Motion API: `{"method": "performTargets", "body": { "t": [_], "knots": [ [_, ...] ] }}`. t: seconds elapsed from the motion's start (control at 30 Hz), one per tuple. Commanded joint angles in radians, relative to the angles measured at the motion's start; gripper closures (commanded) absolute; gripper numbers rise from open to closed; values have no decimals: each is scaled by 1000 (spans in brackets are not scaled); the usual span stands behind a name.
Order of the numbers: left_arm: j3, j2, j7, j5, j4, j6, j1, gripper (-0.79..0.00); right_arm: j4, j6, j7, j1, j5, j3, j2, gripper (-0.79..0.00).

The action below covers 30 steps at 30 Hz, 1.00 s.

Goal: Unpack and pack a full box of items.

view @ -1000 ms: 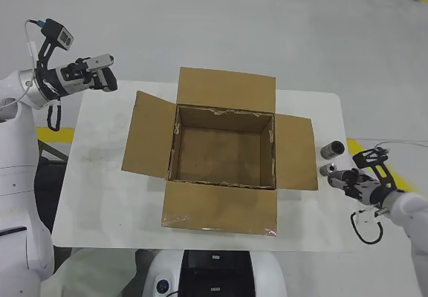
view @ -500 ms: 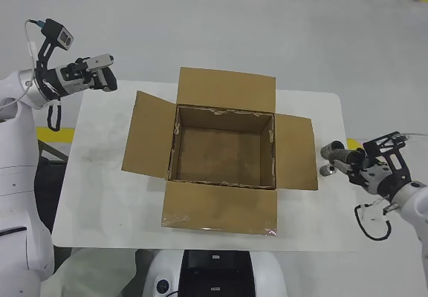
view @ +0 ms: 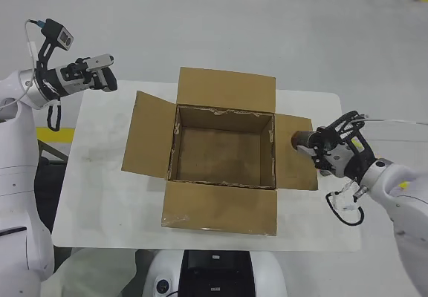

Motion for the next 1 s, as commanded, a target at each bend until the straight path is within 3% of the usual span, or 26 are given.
{"method": "performTargets", "body": {
  "t": [0.0,0.47,0.97],
  "knots": [
    [0,0,0,0,0,0,0,-785,10,4,15,58,-9,-65,-3,0],
    [0,0,0,0,0,0,0,-785,89,79,99,348,-24,-426,-48,0],
    [0,0,0,0,0,0,0,-785,284,104,136,573,20,-685,-117,0]
  ]
}}
